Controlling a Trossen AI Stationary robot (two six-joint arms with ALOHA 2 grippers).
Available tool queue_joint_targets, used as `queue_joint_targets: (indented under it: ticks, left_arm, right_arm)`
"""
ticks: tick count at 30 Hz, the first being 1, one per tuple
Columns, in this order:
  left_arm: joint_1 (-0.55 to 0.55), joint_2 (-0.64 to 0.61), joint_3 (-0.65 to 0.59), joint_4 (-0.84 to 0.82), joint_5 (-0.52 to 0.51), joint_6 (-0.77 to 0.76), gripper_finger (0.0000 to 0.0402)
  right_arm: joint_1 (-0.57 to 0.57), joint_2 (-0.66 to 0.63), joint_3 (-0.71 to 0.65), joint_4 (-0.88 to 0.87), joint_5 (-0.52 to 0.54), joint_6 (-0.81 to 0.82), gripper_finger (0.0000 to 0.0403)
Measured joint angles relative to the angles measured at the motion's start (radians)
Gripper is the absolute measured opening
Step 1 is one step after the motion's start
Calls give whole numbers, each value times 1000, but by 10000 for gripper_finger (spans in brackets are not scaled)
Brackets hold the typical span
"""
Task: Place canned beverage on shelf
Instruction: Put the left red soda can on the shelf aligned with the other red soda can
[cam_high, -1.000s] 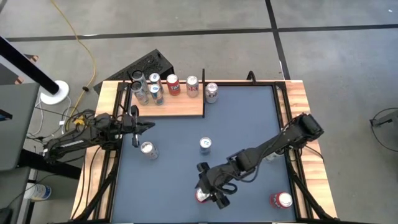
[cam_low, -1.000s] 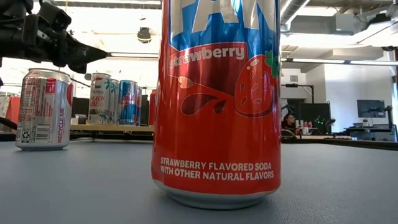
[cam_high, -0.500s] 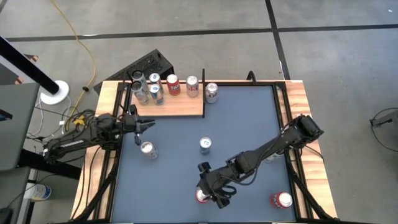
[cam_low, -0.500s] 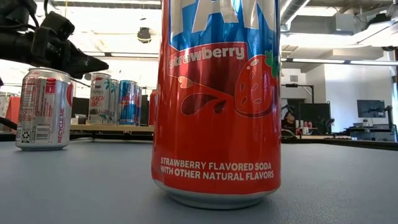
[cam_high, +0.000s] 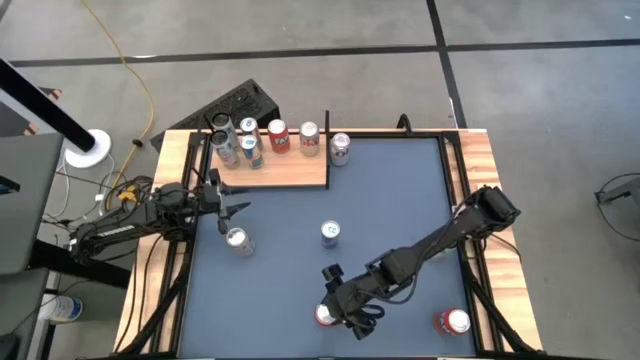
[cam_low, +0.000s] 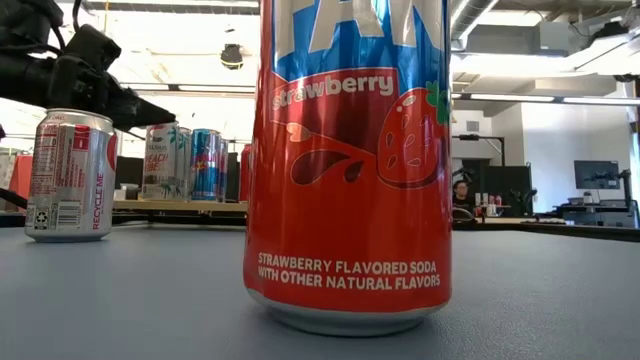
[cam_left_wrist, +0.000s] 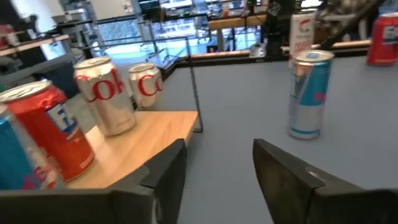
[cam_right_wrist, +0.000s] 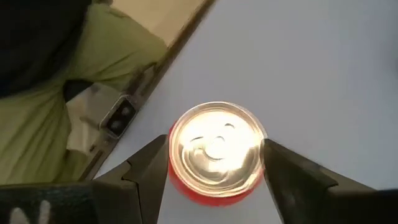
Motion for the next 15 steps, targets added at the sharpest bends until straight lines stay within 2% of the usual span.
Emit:
queue_joint_targets:
  ticks: [7,15]
  left_arm:
    - [0,0,0,-10,-42,-36,219]
    - [0,0,0,-14,-42,-35,225]
  right_arm:
    - [6,0,-7,43,46,-33,255]
    - [15,0,-7,99,49,-32,255]
